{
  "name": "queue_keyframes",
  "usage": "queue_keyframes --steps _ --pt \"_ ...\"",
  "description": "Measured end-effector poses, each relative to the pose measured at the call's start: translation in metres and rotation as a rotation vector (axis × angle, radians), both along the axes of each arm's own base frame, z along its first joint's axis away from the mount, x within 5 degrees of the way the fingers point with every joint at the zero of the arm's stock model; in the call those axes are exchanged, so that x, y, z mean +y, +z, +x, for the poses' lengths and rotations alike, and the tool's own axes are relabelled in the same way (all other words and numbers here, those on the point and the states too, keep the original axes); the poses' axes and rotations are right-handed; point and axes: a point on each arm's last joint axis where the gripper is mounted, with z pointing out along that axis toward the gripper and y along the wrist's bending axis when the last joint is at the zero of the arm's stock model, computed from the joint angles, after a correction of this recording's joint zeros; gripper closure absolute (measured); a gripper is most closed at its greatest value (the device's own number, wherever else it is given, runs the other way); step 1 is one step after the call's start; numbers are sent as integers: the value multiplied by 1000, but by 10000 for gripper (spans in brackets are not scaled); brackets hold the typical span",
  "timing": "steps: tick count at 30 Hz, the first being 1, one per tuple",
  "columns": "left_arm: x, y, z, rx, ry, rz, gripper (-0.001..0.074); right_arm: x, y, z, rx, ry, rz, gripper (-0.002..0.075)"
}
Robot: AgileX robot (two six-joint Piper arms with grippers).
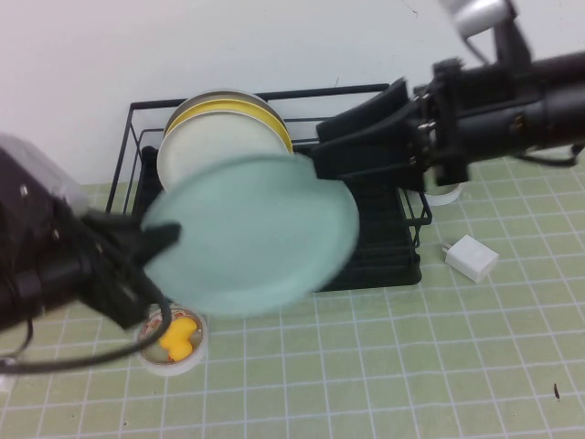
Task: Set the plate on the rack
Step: Hand over the plate, then place the plate on the rack
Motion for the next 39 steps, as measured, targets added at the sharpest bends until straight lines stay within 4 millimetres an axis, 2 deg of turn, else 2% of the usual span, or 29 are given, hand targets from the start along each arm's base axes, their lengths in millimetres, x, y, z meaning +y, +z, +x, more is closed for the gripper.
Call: queue_keyframes --steps 5,8,11,15,18,23,28,32,35,39 --pt "11 26 18 -139 128 118 669 -21 23 -11 -87 7 -27 337" --pt "14 43 26 -242 150 199 669 -36 34 -14 -124 -28 -33 379" --pt "13 58 37 -354 131 284 669 -48 42 -20 -171 -52 -79 476" --pt "11 63 60 -452 92 399 669 -58 42 -31 -226 -43 -229 655" --pt "10 56 81 -502 56 496 669 -63 40 -37 -215 -48 -325 705" --pt "8 31 123 -546 -12 648 669 -69 33 -38 -145 -83 -428 724" --pt "6 14 161 -536 -26 680 669 -72 29 -37 -115 -102 -483 727" --pt "4 9 190 -536 -13 663 669 -75 26 -37 -104 -114 -531 727" --pt "4 1 203 -504 -3 633 669 -77 24 -36 -89 -123 -562 727" --pt "3 -9 208 -473 -6 620 669 -79 21 -36 -87 -128 -599 727"
